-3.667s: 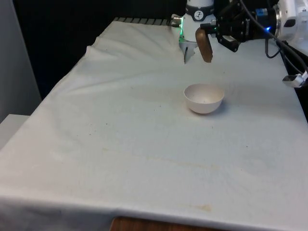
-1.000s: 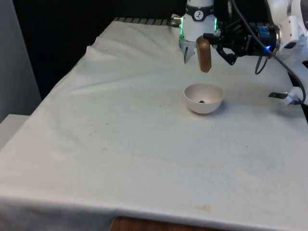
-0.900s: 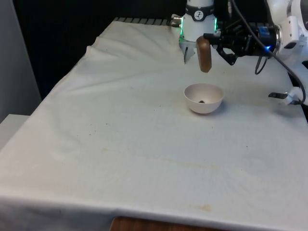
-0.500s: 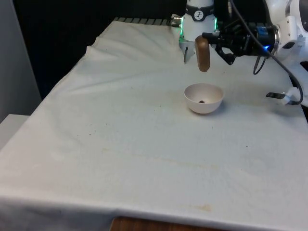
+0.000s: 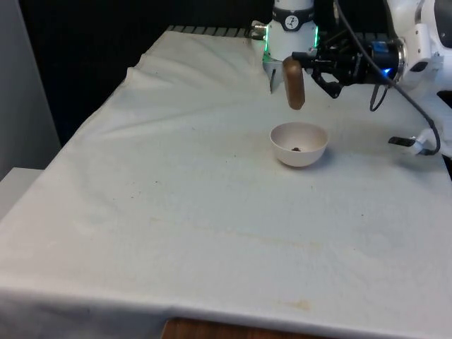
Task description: Pour the coffee beans from the cup into the bowl.
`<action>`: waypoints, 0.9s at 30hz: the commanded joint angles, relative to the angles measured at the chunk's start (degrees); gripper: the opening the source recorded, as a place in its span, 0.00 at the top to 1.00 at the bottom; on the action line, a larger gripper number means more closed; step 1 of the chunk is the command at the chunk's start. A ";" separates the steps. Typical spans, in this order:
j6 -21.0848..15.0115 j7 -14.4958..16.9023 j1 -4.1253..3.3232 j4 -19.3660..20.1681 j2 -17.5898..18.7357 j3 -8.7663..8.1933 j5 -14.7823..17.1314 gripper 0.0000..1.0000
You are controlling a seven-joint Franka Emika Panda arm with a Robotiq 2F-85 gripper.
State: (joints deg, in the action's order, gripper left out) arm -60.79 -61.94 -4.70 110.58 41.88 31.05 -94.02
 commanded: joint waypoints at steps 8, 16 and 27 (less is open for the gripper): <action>-2.92 -1.49 1.83 0.86 -1.15 0.57 0.97 1.00; -6.19 -2.81 3.27 2.29 -3.15 0.34 2.41 1.00; -9.40 -3.15 4.64 3.90 -6.42 0.11 4.07 1.00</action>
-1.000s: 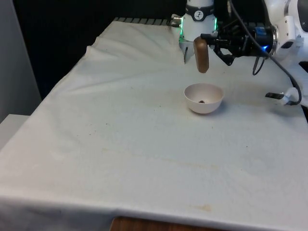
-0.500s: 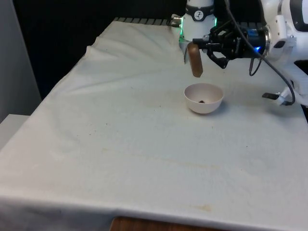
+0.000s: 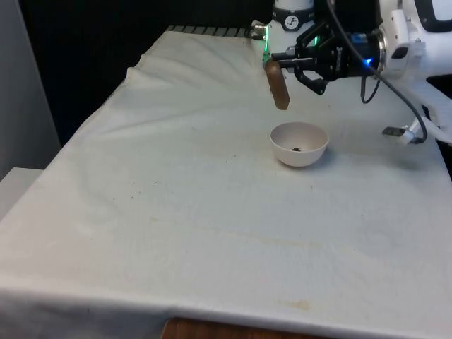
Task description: Pour the coffee beans from the cup into the bowl.
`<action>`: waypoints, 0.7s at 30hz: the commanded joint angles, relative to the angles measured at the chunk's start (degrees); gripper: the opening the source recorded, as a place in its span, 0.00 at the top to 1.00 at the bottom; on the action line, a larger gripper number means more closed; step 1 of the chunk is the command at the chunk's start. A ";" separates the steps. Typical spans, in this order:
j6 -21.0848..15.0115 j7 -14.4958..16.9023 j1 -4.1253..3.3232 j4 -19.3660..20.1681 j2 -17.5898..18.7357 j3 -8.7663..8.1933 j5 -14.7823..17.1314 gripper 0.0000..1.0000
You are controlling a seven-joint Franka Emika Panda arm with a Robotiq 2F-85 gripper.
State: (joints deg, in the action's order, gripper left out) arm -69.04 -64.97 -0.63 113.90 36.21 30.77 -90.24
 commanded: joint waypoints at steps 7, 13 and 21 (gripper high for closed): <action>-2.23 0.06 0.92 1.09 -2.64 0.40 1.26 1.00; -3.21 0.34 1.38 1.32 -4.30 0.29 1.89 1.00; -4.01 0.86 1.72 1.55 -6.25 0.17 2.75 1.00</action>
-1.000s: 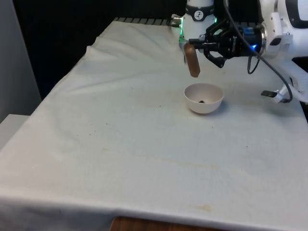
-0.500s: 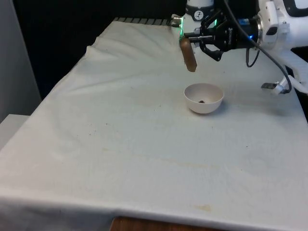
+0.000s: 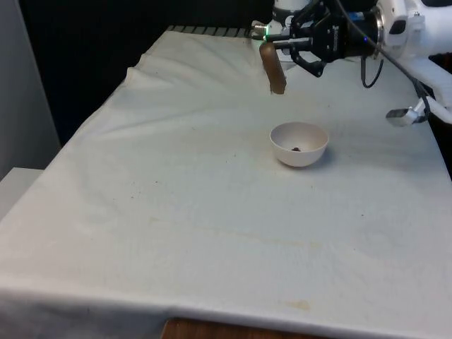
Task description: Pour the coffee beans from the cup into the bowl.
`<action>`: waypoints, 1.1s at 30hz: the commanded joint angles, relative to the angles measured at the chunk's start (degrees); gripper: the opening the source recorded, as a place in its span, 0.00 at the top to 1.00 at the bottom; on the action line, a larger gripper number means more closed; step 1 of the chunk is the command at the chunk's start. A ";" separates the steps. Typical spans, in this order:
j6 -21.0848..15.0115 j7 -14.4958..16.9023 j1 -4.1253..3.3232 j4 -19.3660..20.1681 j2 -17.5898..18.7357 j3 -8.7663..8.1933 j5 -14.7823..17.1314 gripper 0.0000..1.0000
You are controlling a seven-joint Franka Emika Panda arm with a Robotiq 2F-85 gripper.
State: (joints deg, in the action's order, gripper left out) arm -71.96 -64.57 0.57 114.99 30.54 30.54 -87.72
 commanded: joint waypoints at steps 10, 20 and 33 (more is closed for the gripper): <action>-1.89 1.55 1.03 0.17 -2.58 -0.23 0.63 1.00; -4.81 1.72 1.55 -0.57 -3.84 -1.66 1.43 1.00; -10.20 1.15 1.72 -1.26 -4.64 -4.47 3.04 1.00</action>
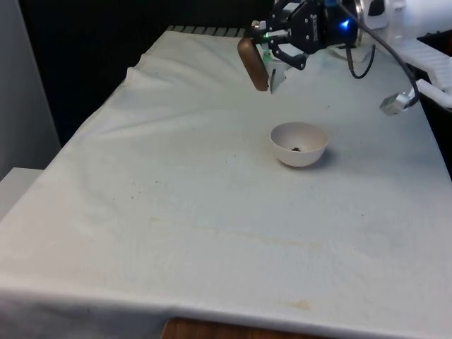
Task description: Pour the coffee beans from the cup into the bowl.
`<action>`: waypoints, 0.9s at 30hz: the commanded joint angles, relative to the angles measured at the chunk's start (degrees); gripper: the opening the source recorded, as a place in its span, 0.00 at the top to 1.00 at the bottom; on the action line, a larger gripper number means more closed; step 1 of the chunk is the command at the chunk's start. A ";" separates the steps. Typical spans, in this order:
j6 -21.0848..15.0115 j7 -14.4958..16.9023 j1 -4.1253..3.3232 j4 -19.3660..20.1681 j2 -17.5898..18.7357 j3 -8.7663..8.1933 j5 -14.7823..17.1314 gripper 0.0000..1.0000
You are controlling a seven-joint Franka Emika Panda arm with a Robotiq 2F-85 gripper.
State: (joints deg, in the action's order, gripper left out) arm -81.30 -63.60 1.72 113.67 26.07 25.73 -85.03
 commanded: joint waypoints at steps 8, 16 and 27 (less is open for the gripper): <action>-4.41 0.17 0.80 -0.80 -0.46 -1.43 1.15 1.00; -7.91 0.17 1.03 -0.86 -1.26 -3.38 2.35 1.00; -11.69 0.06 1.15 -0.74 -1.89 -6.19 3.61 1.00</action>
State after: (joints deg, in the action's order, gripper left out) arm -91.90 -63.71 2.29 112.59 24.64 19.19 -81.76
